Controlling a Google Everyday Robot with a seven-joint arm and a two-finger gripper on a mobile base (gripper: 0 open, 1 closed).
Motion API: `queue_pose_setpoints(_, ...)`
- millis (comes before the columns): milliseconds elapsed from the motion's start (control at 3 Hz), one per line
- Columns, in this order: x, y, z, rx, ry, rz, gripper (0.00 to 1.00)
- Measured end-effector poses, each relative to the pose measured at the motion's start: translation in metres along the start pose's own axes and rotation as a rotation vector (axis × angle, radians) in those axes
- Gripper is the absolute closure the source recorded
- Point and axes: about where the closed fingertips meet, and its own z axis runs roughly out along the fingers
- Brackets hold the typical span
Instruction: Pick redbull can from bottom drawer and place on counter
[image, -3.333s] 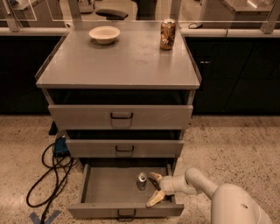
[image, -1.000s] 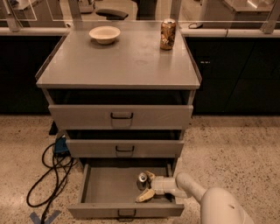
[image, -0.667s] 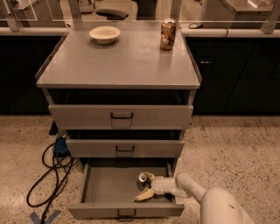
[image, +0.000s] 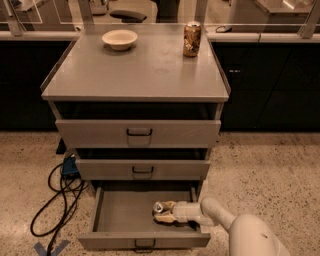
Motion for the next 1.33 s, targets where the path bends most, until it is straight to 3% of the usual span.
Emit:
queue_pose_setpoints(667,-0.010,-0.001,-0.012,-0.008,0.014,-0.013,1.00)
queue_pose_setpoints(1000,-0.046,0.001,-0.046,-0.034,0.018,-0.072,1.00)
queue_pose_setpoints(1333,-0.098,0.000,-0.092,-0.001,0.008,-0.175,1.00)
